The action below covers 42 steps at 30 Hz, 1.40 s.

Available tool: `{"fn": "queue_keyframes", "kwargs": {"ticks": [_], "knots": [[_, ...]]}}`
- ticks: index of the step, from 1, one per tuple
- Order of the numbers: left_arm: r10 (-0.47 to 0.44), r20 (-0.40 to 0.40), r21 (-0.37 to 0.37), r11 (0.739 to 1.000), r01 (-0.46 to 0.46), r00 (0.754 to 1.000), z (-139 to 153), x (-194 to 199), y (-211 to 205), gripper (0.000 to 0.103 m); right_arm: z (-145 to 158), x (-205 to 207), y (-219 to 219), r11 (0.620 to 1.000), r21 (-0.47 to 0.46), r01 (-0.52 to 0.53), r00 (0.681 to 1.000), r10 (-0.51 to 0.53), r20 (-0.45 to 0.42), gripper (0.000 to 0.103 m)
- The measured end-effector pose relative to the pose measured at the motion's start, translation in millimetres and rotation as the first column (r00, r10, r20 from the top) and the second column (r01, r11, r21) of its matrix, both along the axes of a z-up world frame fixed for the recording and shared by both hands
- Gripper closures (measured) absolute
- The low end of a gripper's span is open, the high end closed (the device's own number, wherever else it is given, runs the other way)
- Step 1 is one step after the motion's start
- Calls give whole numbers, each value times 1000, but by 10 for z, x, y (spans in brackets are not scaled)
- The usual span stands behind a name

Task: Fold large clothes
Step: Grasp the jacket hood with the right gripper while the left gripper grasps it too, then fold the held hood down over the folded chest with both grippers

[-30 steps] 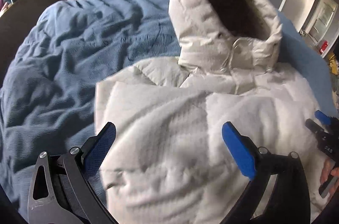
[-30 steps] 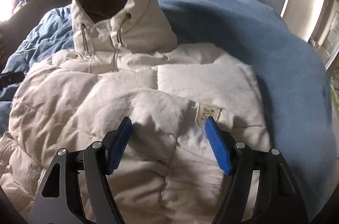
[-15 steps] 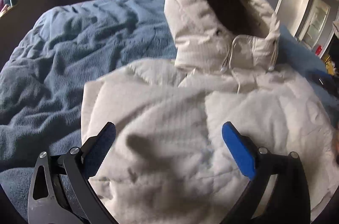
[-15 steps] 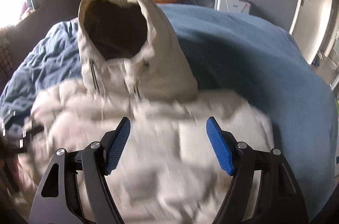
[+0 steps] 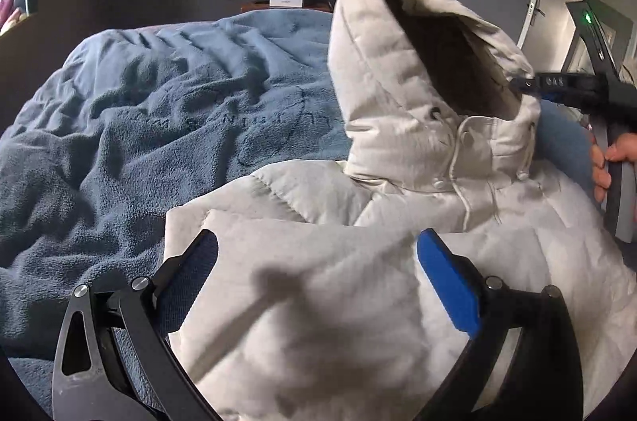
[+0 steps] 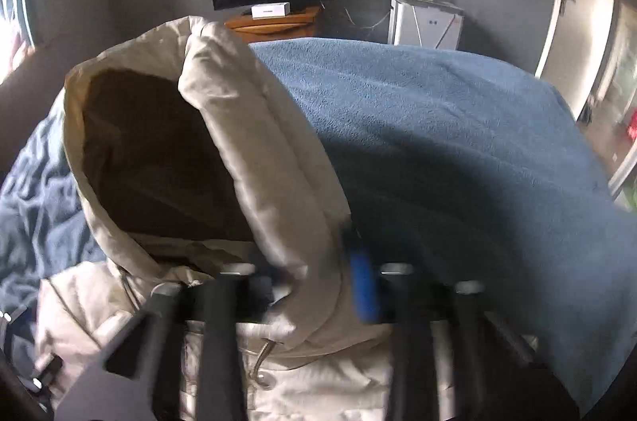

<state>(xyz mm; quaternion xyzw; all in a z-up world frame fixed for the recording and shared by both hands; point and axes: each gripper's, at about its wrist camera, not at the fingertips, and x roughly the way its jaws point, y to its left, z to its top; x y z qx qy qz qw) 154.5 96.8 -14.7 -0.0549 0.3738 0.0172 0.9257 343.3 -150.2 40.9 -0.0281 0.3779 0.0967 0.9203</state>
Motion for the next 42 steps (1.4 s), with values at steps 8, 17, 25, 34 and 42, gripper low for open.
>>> {"fn": "queue_keyframes", "kwargs": {"ticks": [8, 17, 25, 34, 42], "knots": [[-17, 58, -39, 999, 20, 998, 121, -37, 25, 7, -7, -863, -63, 988, -15, -153, 974, 154, 165, 96], [-30, 159, 33, 999, 25, 987, 314, -151, -82, 7, -300, -1576, -267, 956, -65, -285, 948, 291, 128, 96], [-93, 215, 110, 991, 71, 972, 378, -306, -181, 21, -513, -1715, -249, 952, -90, -293, 953, 298, 52, 96], [-244, 149, 253, 946, 202, 958, 541, -766, -400, 90, -513, -1692, -355, 955, -50, -293, 953, 296, 64, 96], [-265, -52, 124, 955, 269, 963, 174, -1013, -188, 90, -506, -1780, -342, 937, -44, -347, 936, 349, 52, 96]]}}
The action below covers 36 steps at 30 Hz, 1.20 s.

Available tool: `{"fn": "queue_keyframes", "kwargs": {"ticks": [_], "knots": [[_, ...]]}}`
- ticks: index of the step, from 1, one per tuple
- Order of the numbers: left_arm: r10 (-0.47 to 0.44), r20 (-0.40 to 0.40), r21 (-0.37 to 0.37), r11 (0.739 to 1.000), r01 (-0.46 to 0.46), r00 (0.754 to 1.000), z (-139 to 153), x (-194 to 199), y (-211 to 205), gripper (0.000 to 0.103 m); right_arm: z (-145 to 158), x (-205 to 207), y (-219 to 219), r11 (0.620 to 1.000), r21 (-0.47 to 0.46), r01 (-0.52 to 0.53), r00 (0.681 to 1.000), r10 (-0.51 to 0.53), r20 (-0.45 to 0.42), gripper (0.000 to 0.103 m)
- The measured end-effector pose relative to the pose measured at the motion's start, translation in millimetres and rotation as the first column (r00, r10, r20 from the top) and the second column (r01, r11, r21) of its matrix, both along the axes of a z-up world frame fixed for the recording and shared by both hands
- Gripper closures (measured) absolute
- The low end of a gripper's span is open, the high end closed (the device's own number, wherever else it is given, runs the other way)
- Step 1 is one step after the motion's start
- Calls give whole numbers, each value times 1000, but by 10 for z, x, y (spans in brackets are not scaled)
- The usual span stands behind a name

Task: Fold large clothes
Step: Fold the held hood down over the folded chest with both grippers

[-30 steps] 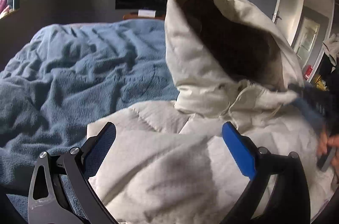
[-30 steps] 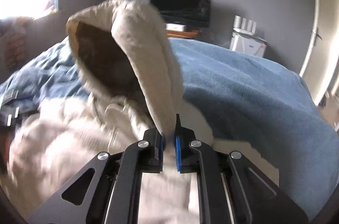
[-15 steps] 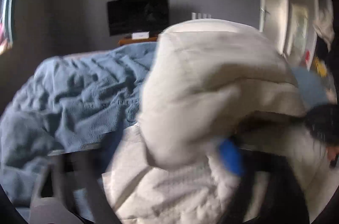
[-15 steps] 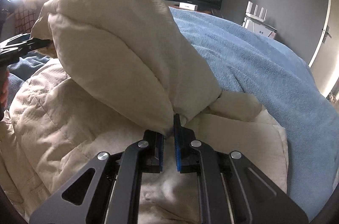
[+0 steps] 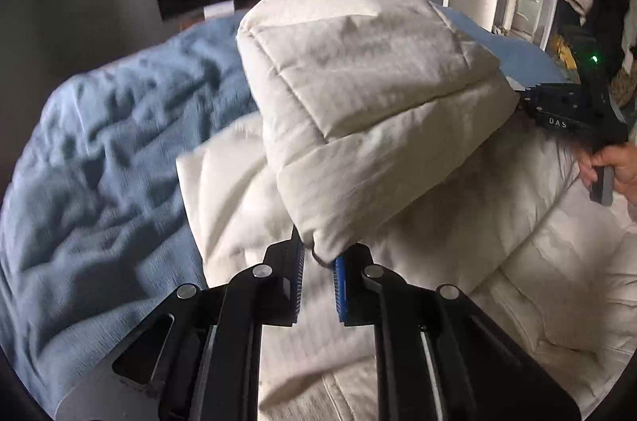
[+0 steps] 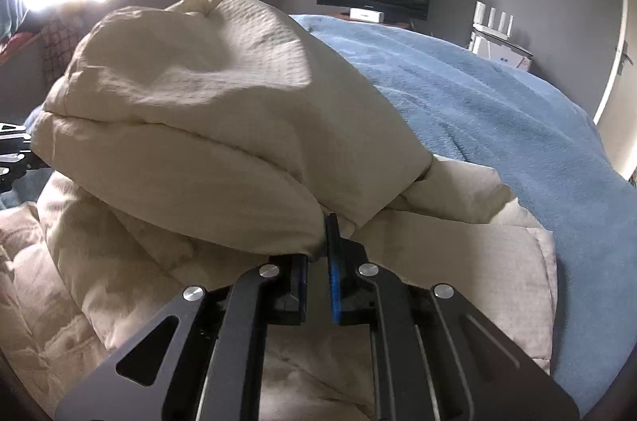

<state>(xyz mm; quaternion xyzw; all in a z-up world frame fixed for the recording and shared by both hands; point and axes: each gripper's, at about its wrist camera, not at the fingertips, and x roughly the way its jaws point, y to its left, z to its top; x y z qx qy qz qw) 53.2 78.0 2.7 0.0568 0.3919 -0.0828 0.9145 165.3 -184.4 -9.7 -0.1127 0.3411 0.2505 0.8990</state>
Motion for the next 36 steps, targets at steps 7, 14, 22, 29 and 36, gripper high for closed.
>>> {"fn": "queue_keyframes", "kwargs": {"ticks": [7, 14, 22, 29, 36], "knots": [[-43, 129, -28, 999, 47, 991, 247, -241, -134, 37, -6, 40, -55, 1000, 16, -12, 1000, 12, -11, 96], [-69, 174, -42, 996, 77, 982, 592, 1, -468, 31, -25, 67, -35, 999, 7, -42, 999, 43, -16, 92], [-44, 89, -78, 996, 51, 995, 571, 736, -722, 30, -4, 30, -65, 995, 20, -94, 993, 96, -63, 85], [38, -22, -100, 994, -40, 999, 98, 775, -363, 29, 135, 34, -206, 955, 167, -247, 955, 269, -127, 35], [29, -55, -116, 993, -35, 998, -158, 770, -250, 29, 314, 149, -185, 953, 276, -121, 986, 147, -77, 35]]}}
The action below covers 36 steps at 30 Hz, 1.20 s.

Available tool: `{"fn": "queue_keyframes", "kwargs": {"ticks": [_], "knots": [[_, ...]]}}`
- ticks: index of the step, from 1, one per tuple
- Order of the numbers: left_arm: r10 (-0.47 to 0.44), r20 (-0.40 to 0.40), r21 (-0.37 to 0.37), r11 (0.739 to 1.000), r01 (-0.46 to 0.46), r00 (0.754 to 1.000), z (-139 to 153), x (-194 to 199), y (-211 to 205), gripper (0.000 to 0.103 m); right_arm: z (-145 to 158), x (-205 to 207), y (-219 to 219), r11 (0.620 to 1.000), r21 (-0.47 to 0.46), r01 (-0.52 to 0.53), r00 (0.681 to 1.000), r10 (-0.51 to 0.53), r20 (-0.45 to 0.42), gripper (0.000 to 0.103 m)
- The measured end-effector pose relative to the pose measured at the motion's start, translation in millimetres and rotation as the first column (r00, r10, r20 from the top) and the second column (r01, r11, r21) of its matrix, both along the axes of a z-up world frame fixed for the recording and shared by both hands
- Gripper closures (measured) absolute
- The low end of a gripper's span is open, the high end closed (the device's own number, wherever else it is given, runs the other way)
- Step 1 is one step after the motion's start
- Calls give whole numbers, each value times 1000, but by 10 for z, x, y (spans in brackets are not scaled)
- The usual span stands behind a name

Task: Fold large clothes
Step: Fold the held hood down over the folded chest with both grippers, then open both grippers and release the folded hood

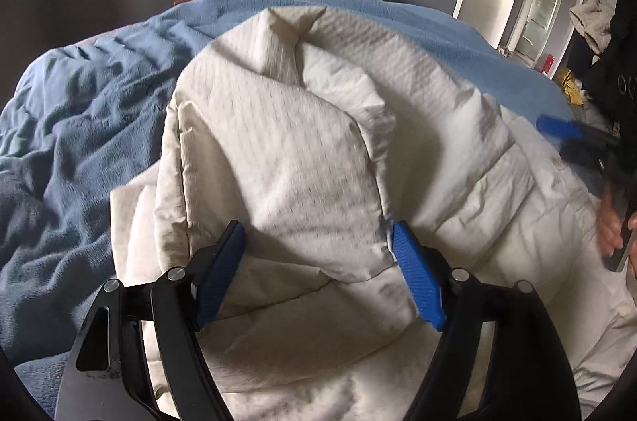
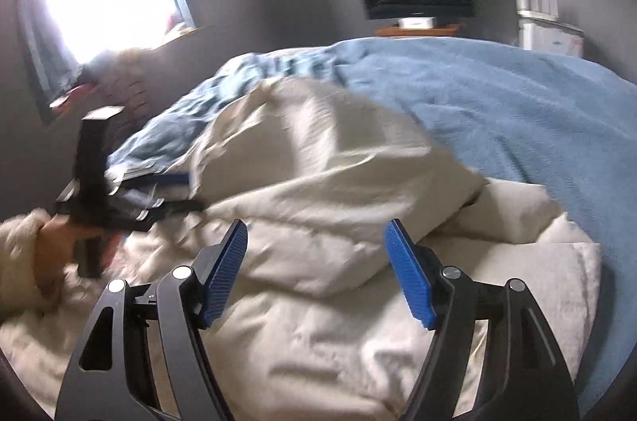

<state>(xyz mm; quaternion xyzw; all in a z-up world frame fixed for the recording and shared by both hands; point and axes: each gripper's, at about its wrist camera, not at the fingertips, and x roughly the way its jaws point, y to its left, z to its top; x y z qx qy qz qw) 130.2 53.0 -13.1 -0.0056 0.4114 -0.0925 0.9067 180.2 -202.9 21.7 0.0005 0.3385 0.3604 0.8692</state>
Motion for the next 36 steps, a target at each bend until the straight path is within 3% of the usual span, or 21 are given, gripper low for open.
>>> {"fn": "queue_keyframes", "kwargs": {"ticks": [9, 11, 15, 22, 26, 29, 32, 36], "knots": [[3, -36, -59, 998, -5, 999, -229, 41, 186, 29, -372, 44, 481, 966, -258, 29, 999, -20, 37, 35], [3, -40, -66, 998, -6, 999, -266, 57, 195, 29, -575, 97, 504, 950, -309, 34, 999, -42, -19, 35], [-5, -45, -55, 998, 2, 999, -349, 82, 189, 29, -785, 215, 452, 959, -283, 32, 994, -59, -87, 35], [-9, -19, -2, 1000, 9, 1000, -334, 12, 112, 29, -718, 54, 428, 950, -296, 95, 995, -98, 6, 35], [-9, -21, 4, 1000, 9, 1000, -344, 24, 114, 29, -452, -114, 398, 957, -239, 166, 982, -138, 129, 35], [-11, -22, 6, 1000, 11, 1000, -357, 45, 112, 29, -384, -82, 457, 966, -203, 159, 980, -129, 154, 35], [-13, -23, 5, 1000, 13, 1000, -371, 52, 112, 29, -493, 11, 563, 959, -246, 139, 986, -110, 128, 35], [-17, -24, 5, 1000, 17, 1000, -386, 68, 109, 29, -718, 93, 751, 918, -377, 120, 990, -82, 114, 35]]}}
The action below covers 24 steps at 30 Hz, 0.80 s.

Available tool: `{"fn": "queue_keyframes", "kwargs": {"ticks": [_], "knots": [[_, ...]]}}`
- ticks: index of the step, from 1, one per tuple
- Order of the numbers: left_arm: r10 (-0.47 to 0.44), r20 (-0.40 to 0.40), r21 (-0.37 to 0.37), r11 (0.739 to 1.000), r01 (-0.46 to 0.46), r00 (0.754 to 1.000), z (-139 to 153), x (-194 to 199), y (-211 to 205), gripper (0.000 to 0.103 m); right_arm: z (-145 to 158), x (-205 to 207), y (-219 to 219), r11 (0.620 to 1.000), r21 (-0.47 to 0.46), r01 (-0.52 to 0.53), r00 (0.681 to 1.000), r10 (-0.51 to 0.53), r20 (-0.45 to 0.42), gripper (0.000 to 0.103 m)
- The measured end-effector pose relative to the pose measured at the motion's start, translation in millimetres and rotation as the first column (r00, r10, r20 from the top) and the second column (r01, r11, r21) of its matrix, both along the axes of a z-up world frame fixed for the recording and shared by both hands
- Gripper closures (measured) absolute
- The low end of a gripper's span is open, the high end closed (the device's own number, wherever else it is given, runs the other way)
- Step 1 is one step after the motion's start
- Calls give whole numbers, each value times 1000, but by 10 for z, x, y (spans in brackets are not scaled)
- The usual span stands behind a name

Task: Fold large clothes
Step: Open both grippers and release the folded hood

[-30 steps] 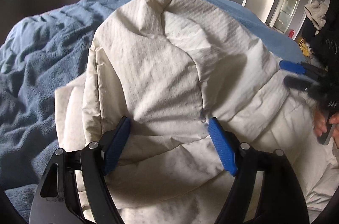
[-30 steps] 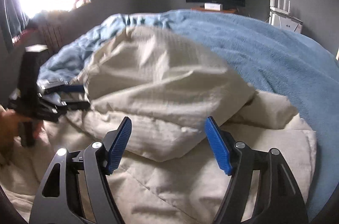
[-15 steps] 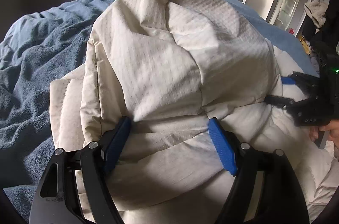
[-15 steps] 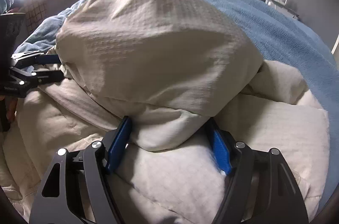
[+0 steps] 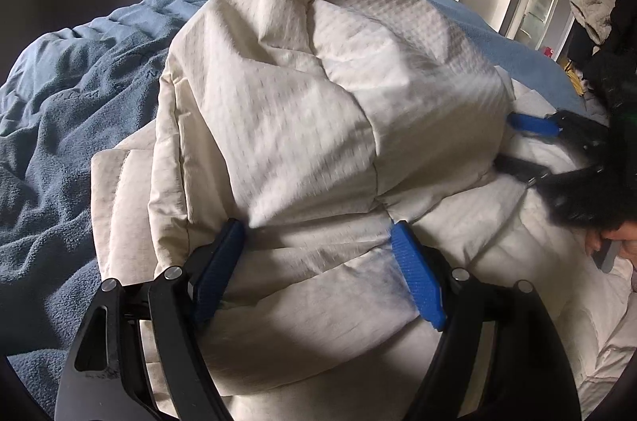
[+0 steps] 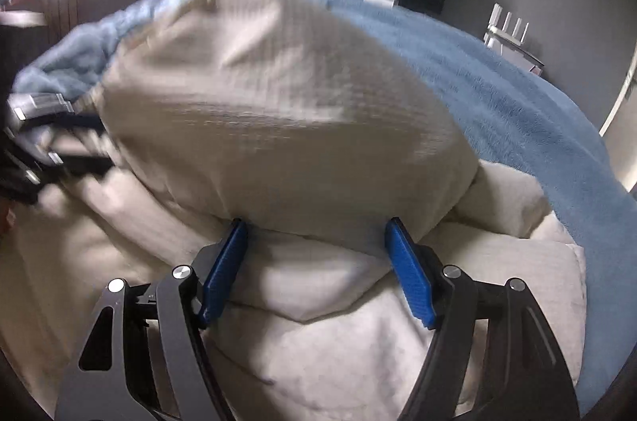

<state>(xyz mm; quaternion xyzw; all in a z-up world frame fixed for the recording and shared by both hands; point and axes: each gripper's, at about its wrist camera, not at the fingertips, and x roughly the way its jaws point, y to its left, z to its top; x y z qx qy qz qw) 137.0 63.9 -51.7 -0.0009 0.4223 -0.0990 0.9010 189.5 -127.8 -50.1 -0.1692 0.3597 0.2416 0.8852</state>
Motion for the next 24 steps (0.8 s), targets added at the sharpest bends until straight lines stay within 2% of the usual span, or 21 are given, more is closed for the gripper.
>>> {"fn": "queue_keyframes", "kwargs": {"ticks": [4, 6, 9, 10, 14, 16, 21, 24], "knots": [[1, 2, 15, 1000, -1, 1000, 3, -9, -21, 29, -46, -3, -10, 1000, -14, 0, 1000, 0, 2, 35], [-2, 30, 42, 999, 1, 1000, 47, -63, -64, 27, -17, -24, -46, 1000, -3, 1, 1000, -1, 0, 35], [-24, 59, 56, 998, 21, 998, 177, -189, -154, 14, 164, -102, -189, 1000, 20, 19, 999, -18, -45, 35], [-25, 63, 56, 998, 21, 998, 210, -220, -167, 13, 222, -199, -240, 999, 32, 21, 998, -19, -56, 35], [-8, 60, -9, 1000, 9, 998, 349, -441, -157, 13, 419, -478, -446, 999, 46, 17, 995, -12, -97, 35], [-15, 50, -13, 1000, 16, 999, 340, -514, -184, 12, 437, -656, -524, 998, 53, 17, 993, -11, -115, 35], [-13, -43, 85, 996, 17, 999, 105, -472, -327, 10, 113, -824, -449, 997, -69, 29, 984, -41, -176, 34], [-7, -12, 169, 986, 9, 1000, 150, -559, -425, 7, 141, -841, -449, 997, -69, 45, 978, -58, -198, 34]]}}
